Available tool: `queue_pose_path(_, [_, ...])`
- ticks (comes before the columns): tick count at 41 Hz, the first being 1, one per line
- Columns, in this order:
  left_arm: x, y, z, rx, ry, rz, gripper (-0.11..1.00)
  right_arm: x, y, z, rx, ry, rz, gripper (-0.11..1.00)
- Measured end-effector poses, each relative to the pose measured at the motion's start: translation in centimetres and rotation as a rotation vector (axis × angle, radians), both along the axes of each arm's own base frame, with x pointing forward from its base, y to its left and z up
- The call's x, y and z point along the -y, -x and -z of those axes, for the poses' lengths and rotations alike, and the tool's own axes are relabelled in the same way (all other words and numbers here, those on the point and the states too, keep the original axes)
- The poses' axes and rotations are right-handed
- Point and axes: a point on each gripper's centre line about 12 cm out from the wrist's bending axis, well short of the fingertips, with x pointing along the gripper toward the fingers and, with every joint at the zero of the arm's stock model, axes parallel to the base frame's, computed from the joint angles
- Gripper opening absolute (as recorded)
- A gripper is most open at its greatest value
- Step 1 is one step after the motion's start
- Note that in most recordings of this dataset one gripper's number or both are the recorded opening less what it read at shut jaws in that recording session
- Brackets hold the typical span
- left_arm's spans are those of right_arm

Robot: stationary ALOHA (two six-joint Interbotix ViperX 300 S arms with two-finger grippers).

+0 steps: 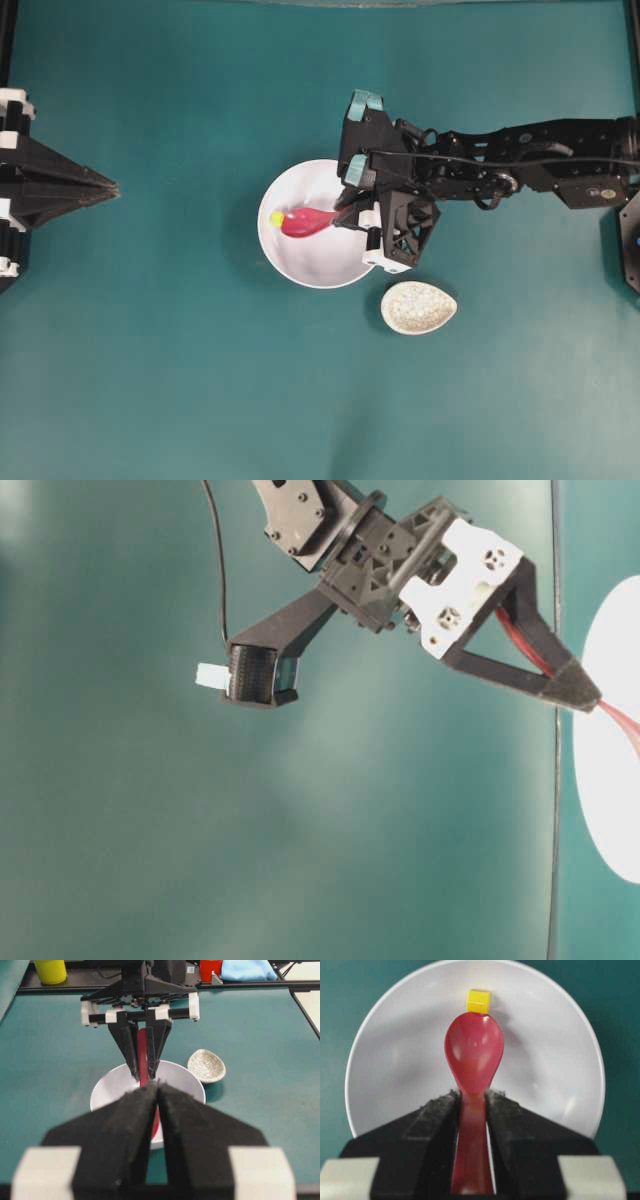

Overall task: Scoop the yellow hexagonal prism block from the bowl with a spoon using the right arm.
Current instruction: 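Push the spoon under the yellow block along the bowl wall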

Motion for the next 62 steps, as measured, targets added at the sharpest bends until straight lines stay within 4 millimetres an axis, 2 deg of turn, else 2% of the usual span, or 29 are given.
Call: queue_pose_path(62, [0.0,0.0,0.0,-0.002,0.000,0.000,0.09,-1.0,1.6,2.1,0.119,0.051,0.052,0.24])
